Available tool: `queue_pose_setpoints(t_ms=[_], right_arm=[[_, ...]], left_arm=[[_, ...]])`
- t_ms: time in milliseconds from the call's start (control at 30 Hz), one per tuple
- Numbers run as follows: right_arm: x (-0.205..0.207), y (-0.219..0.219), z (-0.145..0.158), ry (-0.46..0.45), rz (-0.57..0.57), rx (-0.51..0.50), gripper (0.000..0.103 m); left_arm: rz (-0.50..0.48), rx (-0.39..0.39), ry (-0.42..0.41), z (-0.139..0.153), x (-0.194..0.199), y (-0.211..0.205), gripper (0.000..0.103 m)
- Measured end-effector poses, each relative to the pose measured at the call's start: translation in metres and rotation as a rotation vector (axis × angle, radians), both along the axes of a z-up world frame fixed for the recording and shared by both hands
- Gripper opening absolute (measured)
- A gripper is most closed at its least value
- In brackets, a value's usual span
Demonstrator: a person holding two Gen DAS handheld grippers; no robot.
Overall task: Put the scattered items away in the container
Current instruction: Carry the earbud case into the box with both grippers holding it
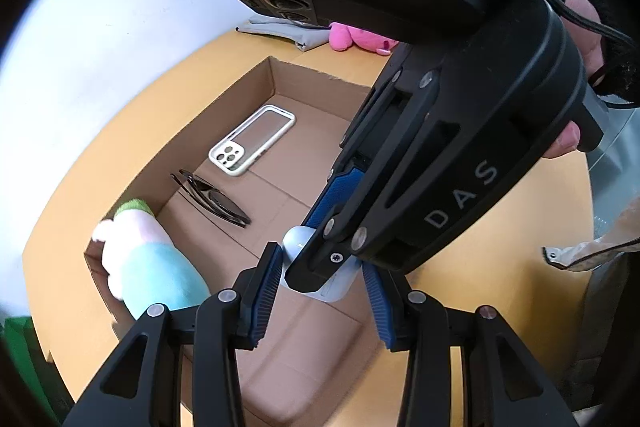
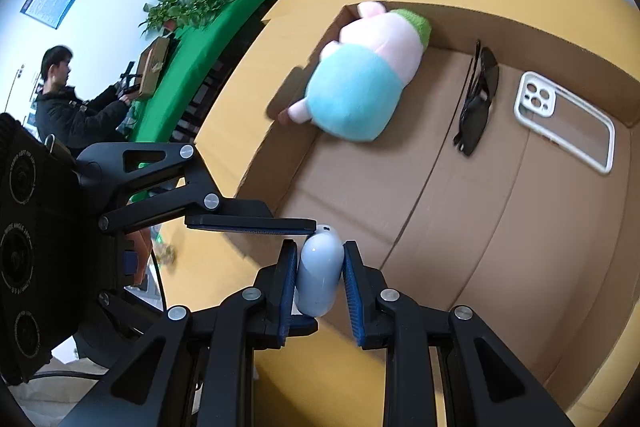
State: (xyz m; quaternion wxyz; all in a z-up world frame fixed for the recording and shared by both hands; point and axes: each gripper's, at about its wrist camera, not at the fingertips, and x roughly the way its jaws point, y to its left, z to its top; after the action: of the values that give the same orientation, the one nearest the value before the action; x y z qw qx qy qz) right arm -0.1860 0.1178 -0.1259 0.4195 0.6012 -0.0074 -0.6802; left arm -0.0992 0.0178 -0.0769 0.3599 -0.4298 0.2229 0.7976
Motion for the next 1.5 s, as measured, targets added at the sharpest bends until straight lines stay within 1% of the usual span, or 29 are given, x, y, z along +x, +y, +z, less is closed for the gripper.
queue_pose_setpoints(t_ms=[167, 300, 400, 567, 667, 833, 1000, 1067, 1233, 1333, 1500], right_arm=[[-0.034, 0.003, -0.022, -0.022, -0.064, 0.006, 0.024], [-0.057, 0.012, -0.044, -0.045, -0.11, 0.014, 0.024], [-0.071, 0.021, -0.056, -0.052, -0.132, 0.019, 0.024], [-0.101, 0.049, -0.067, -0.044, -0.181, 0.038, 0.023], [-0.117, 0.068, -0.073, -0.043, -0.215, 0.073, 0.023], [-0.136, 0.098, -0.086, -0.052, -0.296, 0.139, 0.023], [-0.15, 0.118, -0.101, -0.1, -0.38, 0.16, 0.023], [-0.154, 0.12, -0.105, -0.115, -0.394, 0.161, 0.023], [-0.153, 0.119, -0.116, -0.145, -0.395, 0.159, 0.023], [-0.154, 0.118, -0.116, -0.143, -0.395, 0.16, 0.023], [-0.154, 0.117, -0.116, -0.137, -0.388, 0.169, 0.023]], left_arm=[[-0.023, -0.005, -0.029, -0.021, -0.038, 0.002, 0.041], [-0.04, -0.012, -0.069, -0.044, -0.065, 0.012, 0.041], [-0.044, -0.017, -0.083, -0.056, -0.082, 0.022, 0.041], [-0.065, -0.025, -0.08, -0.07, -0.115, 0.051, 0.041], [-0.097, -0.03, -0.08, -0.079, -0.132, 0.071, 0.041], [-0.157, -0.037, -0.106, -0.097, -0.156, 0.099, 0.041], [-0.19, -0.037, -0.146, -0.111, -0.173, 0.11, 0.04], [-0.195, -0.038, -0.158, -0.116, -0.178, 0.113, 0.04], [-0.193, -0.043, -0.186, -0.125, -0.179, 0.109, 0.041], [-0.177, -0.03, -0.196, -0.126, -0.182, 0.106, 0.041], [-0.182, -0.026, -0.193, -0.126, -0.181, 0.106, 0.042]])
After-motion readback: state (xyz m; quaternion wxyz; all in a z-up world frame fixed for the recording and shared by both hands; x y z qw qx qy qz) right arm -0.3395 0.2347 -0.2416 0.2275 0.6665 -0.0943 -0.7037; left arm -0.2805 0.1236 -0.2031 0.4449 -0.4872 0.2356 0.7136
